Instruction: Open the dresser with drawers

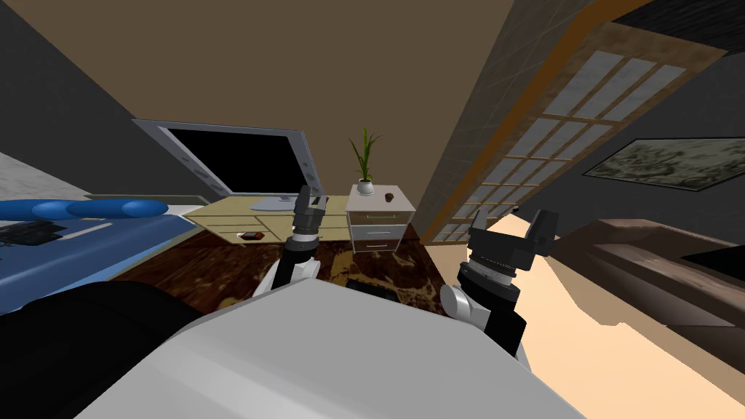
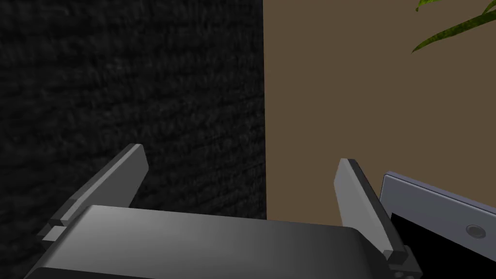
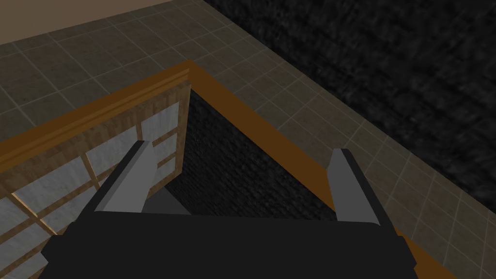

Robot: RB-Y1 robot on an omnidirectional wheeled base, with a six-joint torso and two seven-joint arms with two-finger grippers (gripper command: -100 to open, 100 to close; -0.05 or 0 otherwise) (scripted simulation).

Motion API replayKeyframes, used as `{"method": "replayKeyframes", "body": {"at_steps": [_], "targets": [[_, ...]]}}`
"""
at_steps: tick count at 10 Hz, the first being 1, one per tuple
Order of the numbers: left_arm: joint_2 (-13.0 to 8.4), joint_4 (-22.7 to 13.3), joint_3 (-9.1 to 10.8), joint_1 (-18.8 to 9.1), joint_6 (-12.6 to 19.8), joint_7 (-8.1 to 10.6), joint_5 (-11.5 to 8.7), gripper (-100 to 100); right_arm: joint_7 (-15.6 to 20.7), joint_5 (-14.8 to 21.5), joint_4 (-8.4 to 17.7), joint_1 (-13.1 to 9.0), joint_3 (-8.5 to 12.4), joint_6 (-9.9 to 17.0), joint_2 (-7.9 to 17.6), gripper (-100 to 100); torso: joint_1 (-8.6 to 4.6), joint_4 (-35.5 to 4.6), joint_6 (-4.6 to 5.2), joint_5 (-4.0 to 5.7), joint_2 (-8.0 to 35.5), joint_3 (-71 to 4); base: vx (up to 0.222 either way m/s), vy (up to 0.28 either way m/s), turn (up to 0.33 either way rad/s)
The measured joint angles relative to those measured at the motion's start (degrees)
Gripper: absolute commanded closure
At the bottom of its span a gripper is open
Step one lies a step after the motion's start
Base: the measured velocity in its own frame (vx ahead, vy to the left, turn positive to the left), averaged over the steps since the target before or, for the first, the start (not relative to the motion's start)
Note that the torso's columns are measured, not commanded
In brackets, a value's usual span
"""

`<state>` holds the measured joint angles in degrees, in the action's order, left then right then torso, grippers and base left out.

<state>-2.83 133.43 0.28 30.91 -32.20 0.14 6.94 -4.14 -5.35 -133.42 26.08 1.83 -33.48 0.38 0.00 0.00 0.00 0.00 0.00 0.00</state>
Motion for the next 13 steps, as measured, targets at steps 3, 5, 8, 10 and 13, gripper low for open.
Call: {"method": "replayKeyframes", "body": {"at_steps": [3,5,8,10,13], "targets": [[0.0,0.0,0.00,0.0,0.0,0.00,0.0,0,0.0,0.0,0.0,0.0,0.0,0.0,0.0,0,0.00,-10.1,0.00,0.00,10.0,-20.1,0.000,0.000,0.000],[0.0,0.0,0.00,0.0,0.0,0.00,0.0,0,0.0,0.0,0.0,0.0,0.0,0.0,0.0,0,0.00,-18.5,0.00,0.00,18.5,-36.9,0.000,0.000,0.000],[0.0,0.0,0.00,0.0,0.0,0.00,0.0,0,0.0,0.0,0.0,0.0,0.0,0.0,0.0,0,0.00,-31.1,0.00,0.00,31.2,-62.3,0.000,0.000,0.000],[0.0,0.0,0.00,0.0,0.0,0.00,0.0,-100,0.0,0.0,0.0,0.0,0.0,0.0,0.0,0,0.00,-39.6,0.00,0.00,39.6,-79.2,0.013,-0.007,-0.003],[-2.4,-2.9,0.80,-0.4,-2.0,0.00,0.1,-100,0.0,0.0,0.0,0.0,0.0,0.0,0.0,0,-0.07,-42.2,0.00,0.02,42.1,-84.6,0.065,-0.038,-0.006]]}}
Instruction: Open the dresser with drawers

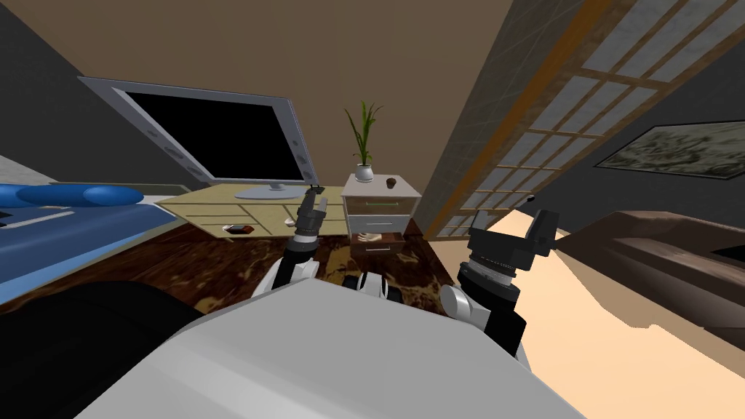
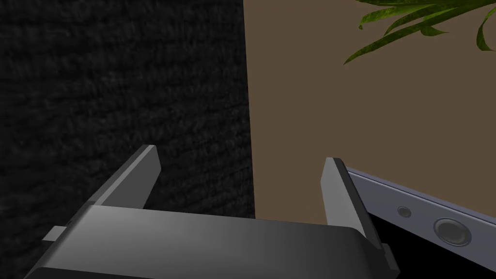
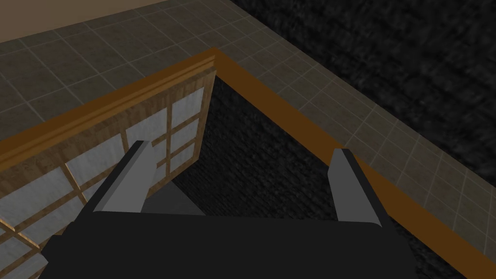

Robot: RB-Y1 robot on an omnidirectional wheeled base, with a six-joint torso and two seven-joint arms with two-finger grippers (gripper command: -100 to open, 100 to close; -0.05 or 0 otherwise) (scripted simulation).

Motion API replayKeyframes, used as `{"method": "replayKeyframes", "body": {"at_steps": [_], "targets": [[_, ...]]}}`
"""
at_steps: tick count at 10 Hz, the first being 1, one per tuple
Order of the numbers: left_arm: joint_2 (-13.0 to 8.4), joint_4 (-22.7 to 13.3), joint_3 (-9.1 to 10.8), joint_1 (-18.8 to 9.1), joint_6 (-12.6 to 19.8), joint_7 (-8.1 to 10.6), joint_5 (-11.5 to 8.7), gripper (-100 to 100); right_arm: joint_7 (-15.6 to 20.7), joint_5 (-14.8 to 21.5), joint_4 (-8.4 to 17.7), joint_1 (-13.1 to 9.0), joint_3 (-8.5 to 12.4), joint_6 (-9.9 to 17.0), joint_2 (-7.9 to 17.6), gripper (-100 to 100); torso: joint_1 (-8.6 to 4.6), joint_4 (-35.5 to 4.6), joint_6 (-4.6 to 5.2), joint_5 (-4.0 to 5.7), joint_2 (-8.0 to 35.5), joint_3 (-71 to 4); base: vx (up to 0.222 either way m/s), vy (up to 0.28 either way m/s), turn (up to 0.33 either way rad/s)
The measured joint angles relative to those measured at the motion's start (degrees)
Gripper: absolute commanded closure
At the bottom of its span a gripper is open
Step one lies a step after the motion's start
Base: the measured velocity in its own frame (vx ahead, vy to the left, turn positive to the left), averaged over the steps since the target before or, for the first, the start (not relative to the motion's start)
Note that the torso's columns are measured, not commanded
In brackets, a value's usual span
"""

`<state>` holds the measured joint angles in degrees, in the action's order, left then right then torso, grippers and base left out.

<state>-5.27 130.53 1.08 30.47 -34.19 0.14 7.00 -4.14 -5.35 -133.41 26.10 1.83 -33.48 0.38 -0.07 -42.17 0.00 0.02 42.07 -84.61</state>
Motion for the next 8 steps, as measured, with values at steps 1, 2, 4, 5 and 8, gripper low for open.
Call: {"method": "replayKeyframes", "body": {"at_steps": [1,2,4,5,8], "targets": [[-0.6,-1.1,0.37,-0.2,-0.7,0.02,0.0,-100,0.0,0.0,0.0,0.0,0.0,0.0,0.0,0,0.03,-0.1,0.00,-0.01,0.1,0.0,0.081,-0.036,-0.007],[-1.1,-2.2,0.78,-0.2,-1.7,0.06,0.0,-100,0.0,0.0,0.0,0.0,0.0,0.0,0.0,0,0.08,-0.1,0.00,-0.02,0.2,0.0,0.084,-0.043,-0.011],[-2.1,-5.1,1.88,-1.0,-3.5,0.19,0.0,-100,0.0,0.0,0.0,0.0,0.0,0.0,0.0,0,0.05,-0.1,0.00,-0.01,0.2,0.0,0.086,-0.058,-0.008],[-2.3,-6.5,2.23,-1.2,-4.6,0.13,0.2,-100,0.0,0.0,0.0,0.0,0.0,0.0,0.0,0,0.01,-0.1,0.00,0.00,0.2,0.0,0.072,-0.040,0.000],[-3.0,-10.6,3.35,-1.7,-7.7,0.06,0.3,-100,0.0,0.0,0.0,0.0,0.0,0.0,0.0,0,0.07,-0.1,0.00,-0.03,0.2,0.0,0.082,-0.045,-0.011]]}}
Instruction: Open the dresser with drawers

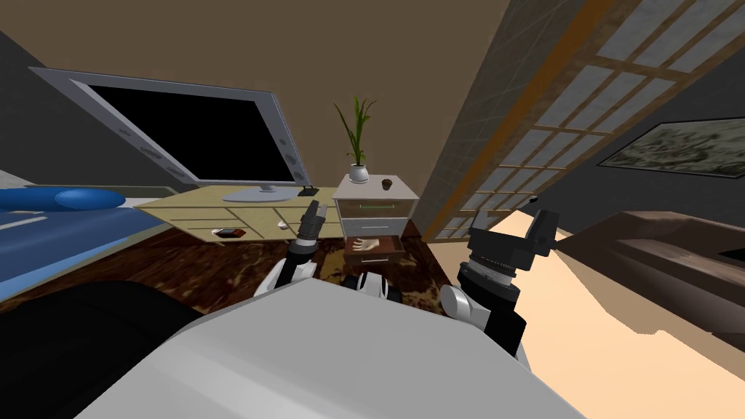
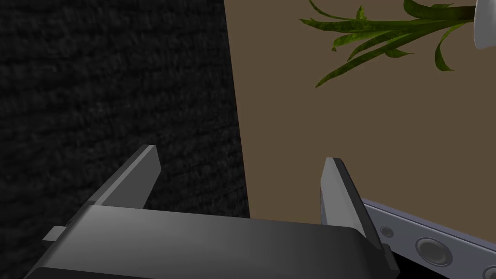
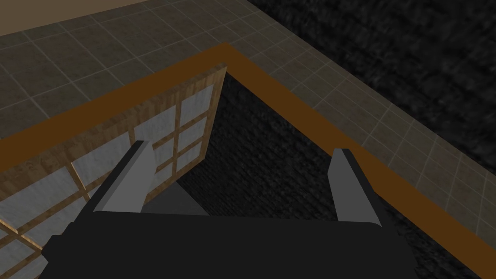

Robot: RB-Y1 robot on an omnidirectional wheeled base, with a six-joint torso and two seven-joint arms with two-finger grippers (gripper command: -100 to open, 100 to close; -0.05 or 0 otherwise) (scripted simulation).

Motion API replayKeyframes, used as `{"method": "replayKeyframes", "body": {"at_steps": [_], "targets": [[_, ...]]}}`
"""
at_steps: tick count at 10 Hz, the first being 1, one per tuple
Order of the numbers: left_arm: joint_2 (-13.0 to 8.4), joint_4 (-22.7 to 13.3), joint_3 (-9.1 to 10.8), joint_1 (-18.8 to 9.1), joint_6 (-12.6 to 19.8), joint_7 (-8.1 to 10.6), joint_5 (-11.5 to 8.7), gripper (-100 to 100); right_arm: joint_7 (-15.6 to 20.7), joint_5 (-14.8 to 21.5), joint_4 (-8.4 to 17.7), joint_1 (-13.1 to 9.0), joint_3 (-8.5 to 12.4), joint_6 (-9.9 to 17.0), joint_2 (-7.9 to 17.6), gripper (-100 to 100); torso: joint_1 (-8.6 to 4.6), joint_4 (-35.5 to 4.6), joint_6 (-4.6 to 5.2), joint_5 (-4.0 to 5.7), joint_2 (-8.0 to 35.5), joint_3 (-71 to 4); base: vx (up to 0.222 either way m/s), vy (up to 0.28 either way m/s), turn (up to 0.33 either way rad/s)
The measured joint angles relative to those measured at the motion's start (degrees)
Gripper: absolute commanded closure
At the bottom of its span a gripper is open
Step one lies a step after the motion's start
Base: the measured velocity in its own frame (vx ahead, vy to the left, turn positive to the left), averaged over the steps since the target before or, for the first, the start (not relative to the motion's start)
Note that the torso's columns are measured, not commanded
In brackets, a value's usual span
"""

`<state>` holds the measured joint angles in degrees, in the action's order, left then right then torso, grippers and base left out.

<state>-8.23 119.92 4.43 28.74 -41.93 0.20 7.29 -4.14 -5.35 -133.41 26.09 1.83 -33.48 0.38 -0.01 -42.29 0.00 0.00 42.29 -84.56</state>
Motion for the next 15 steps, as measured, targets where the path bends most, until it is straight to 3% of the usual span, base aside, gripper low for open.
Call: {"method": "replayKeyframes", "body": {"at_steps": [5,15], "targets": [[-1.4,-8.2,3.10,-1.7,-6.2,0.34,0.0,-100,0.0,0.0,0.0,0.0,0.0,0.0,0.0,0,-0.03,0.0,0.00,0.01,-0.1,-0.1,0.105,-0.049,-0.007],[-2.5,-22.8,7.38,-4.1,-16.5,0.36,0.3,-100,0.0,0.0,0.0,0.0,0.0,0.0,0.0,0,-0.02,0.0,0.00,0.01,0.0,0.0,0.080,-0.046,-0.008]]}}
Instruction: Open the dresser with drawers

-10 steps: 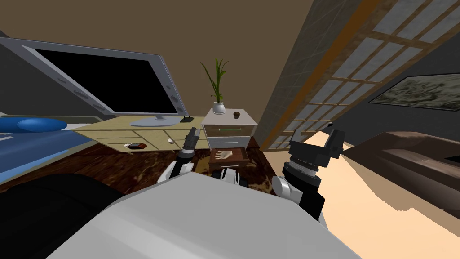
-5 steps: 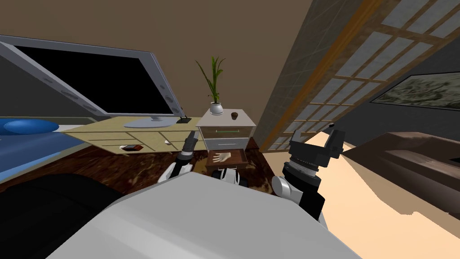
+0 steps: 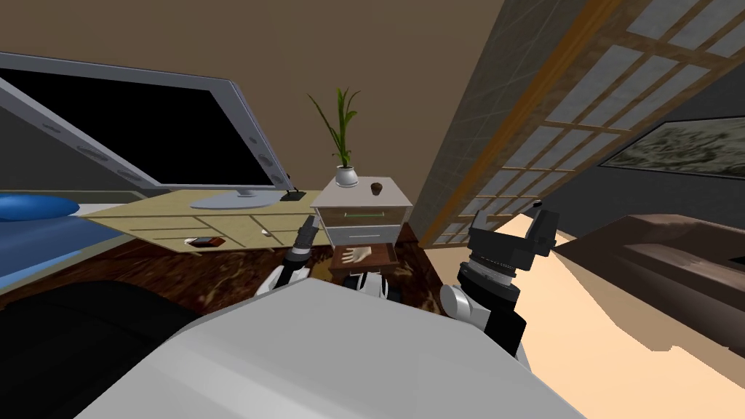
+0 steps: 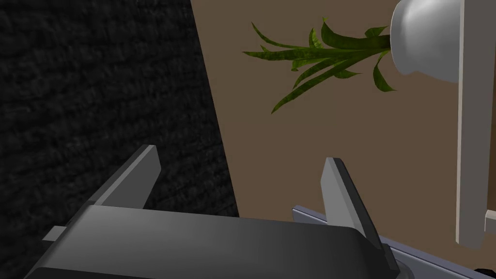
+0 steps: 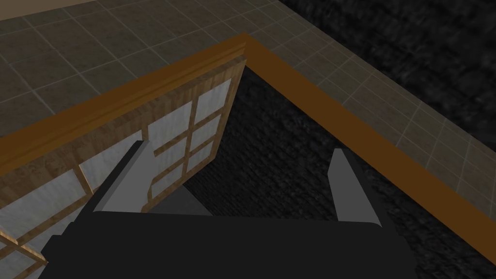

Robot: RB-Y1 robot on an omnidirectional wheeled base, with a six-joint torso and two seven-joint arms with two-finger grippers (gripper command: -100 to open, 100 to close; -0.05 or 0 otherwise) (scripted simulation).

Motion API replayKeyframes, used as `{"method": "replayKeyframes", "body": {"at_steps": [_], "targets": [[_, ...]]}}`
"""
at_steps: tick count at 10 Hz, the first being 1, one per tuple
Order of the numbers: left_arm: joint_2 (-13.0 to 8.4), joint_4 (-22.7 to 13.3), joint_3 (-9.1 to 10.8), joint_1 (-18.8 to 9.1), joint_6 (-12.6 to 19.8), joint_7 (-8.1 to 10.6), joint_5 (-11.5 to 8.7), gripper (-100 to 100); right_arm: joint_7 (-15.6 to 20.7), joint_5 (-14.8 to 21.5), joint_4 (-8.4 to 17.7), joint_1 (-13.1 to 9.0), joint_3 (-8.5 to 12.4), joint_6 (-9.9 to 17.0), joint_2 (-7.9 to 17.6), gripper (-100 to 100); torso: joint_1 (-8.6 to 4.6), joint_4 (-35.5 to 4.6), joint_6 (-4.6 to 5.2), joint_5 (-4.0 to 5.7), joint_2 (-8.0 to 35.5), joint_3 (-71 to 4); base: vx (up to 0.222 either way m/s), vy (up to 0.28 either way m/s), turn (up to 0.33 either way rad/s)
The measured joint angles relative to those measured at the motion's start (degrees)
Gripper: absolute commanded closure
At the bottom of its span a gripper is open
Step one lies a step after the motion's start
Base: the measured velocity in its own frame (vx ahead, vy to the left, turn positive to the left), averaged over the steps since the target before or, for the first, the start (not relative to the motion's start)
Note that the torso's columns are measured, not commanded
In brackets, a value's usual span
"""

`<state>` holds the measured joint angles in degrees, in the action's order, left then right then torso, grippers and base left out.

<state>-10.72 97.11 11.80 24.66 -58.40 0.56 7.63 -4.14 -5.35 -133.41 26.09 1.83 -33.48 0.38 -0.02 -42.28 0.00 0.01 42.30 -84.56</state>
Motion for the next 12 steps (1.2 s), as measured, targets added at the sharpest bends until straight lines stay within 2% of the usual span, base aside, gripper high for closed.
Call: {"method": "replayKeyframes", "body": {"at_steps": [12], "targets": [[-0.4,-17.3,4.96,-3.0,-11.4,0.01,0.4,-100,0.0,0.0,0.0,0.0,0.0,0.0,0.0,0,0.03,0.0,0.00,-0.01,0.0,0.0,0.080,-0.039,-0.008]]}}
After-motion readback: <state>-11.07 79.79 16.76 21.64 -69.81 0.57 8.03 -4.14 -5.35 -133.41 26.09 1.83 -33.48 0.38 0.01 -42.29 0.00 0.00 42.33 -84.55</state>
